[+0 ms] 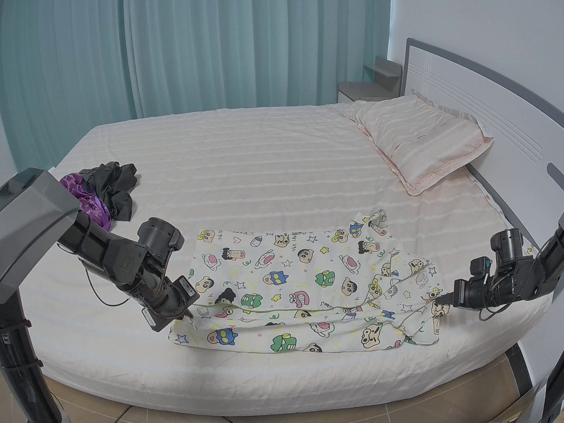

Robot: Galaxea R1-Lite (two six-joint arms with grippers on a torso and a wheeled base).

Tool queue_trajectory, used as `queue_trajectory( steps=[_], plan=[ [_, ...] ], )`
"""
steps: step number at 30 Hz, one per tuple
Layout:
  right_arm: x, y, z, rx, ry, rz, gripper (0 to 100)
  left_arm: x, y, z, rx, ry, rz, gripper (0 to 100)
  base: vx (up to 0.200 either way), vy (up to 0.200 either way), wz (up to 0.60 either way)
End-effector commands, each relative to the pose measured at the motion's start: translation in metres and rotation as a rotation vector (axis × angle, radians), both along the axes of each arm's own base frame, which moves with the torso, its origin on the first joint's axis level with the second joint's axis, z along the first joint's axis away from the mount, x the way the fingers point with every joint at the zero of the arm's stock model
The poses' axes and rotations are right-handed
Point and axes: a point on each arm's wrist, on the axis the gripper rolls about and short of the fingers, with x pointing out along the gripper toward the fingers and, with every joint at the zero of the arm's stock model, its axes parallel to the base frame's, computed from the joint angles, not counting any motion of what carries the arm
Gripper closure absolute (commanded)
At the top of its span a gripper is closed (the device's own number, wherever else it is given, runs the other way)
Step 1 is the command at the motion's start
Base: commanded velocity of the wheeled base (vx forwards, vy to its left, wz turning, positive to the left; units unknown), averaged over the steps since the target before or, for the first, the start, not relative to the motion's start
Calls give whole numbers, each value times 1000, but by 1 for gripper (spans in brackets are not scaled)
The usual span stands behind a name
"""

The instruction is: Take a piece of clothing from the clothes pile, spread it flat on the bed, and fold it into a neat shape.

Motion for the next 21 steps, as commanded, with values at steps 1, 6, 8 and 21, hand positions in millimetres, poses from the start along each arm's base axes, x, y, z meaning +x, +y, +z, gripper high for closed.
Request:
queue_trajectory(
  steps=[1, 6, 8, 21],
  plan=[
    [10, 0, -6, 1, 8, -9, 100, 11, -3, -11, 5, 14, 10, 100, 0, 0, 0],
    [20, 0, -9, 25, 0, -42, 100, 21, -6, -15, 5, 5, 17, 100, 0, 0, 0],
    [23, 1, -10, 29, -4, -45, 100, 24, -6, -17, 13, 3, 29, 100, 0, 0, 0],
    [36, 6, -19, 61, -2, -113, 0, 43, -9, -26, 7, -7, 87, 0, 0, 0, 0]
  ],
)
